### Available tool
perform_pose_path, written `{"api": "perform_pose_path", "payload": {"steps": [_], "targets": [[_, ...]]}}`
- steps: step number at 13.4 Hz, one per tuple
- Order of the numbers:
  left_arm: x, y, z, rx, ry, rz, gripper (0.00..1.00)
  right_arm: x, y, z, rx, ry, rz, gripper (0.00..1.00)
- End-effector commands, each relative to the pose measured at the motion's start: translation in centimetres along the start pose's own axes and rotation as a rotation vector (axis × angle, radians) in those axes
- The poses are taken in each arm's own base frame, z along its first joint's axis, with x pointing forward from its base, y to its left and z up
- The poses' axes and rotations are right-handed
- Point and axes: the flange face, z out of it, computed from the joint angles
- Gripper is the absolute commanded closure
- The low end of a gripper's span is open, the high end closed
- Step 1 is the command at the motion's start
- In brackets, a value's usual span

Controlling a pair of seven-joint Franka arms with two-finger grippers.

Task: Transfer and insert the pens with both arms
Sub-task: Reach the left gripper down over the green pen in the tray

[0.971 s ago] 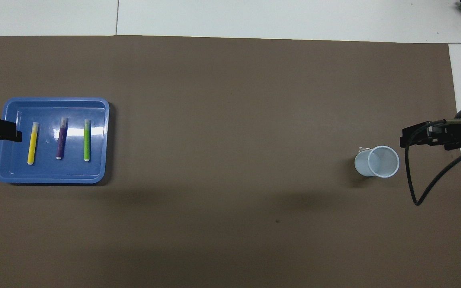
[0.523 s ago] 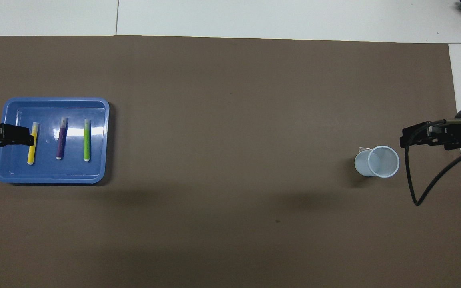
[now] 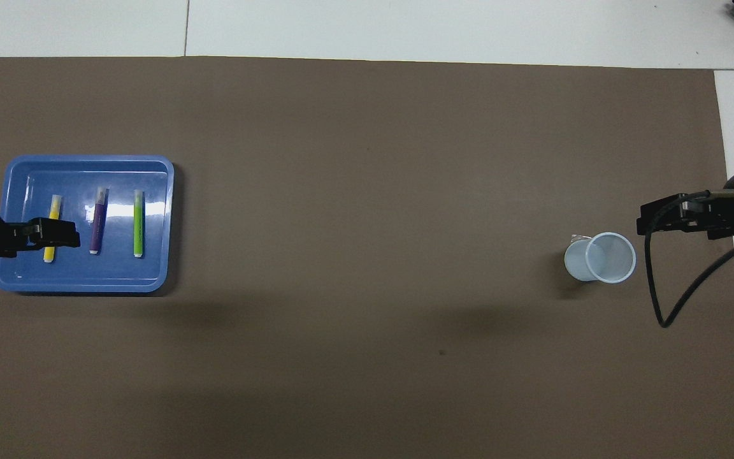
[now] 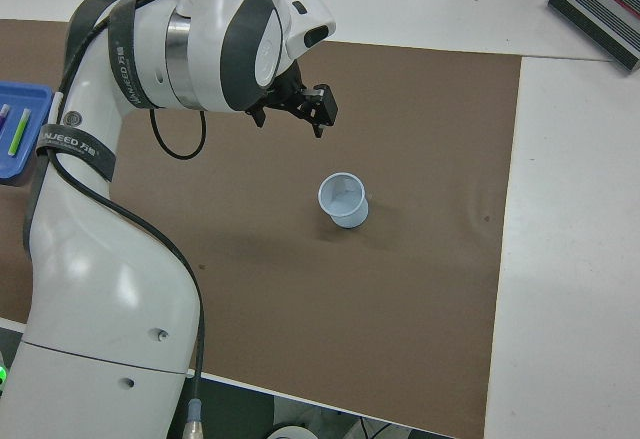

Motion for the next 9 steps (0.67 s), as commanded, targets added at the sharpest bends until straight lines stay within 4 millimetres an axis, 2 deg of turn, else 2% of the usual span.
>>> {"api": "perform_pose_path", "payload": {"steps": [1, 5, 8, 9], "targets": [[-0.8, 0.1, 2.3, -0.009, 0.025, -0.004, 0.0, -0.4, 0.2, -0.4, 0.022, 0.008, -0.01, 0.0], [0.1, 0.8, 6.3, -0.01, 0.015, 0.007, 0.0, -0.4, 0.2, -0.4, 0.022, 0.008, -0.008, 0.0], [1.0, 1.1, 8.4, -0.012, 0.013, 0.01, 0.0, -0.4, 0.2, -0.3, 0.022, 0.008, -0.008, 0.0], [1.3, 1.7, 9.3, -0.014, 0.017, 0.019, 0.0, -0.4, 0.2, -0.4, 0.022, 0.008, -0.01, 0.0]]}}
